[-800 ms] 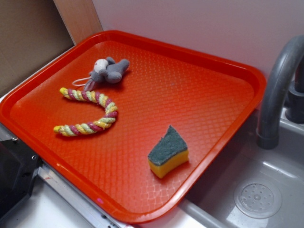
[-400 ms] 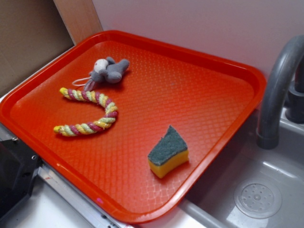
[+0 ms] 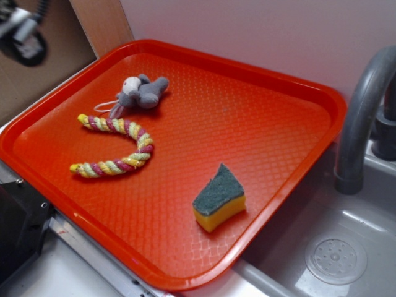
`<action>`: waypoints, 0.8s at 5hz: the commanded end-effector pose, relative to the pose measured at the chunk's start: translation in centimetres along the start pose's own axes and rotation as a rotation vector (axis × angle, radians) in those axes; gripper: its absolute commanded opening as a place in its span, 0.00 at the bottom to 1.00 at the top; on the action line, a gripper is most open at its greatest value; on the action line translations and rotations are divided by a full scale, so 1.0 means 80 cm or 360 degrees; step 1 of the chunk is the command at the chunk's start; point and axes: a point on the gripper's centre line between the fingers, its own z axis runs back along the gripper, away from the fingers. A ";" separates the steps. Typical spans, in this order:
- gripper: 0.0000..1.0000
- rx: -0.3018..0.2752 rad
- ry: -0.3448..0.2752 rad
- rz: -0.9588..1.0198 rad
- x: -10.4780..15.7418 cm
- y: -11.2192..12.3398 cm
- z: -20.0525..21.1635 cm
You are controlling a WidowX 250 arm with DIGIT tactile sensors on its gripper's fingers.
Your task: Grab the green sponge.
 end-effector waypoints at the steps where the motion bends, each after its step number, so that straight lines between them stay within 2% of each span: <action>1: 1.00 -0.0129 -0.0061 -0.0141 0.041 -0.104 -0.088; 2: 1.00 -0.0045 -0.0030 -0.0293 0.044 -0.133 -0.129; 4: 1.00 -0.0014 0.0053 -0.0384 0.040 -0.149 -0.176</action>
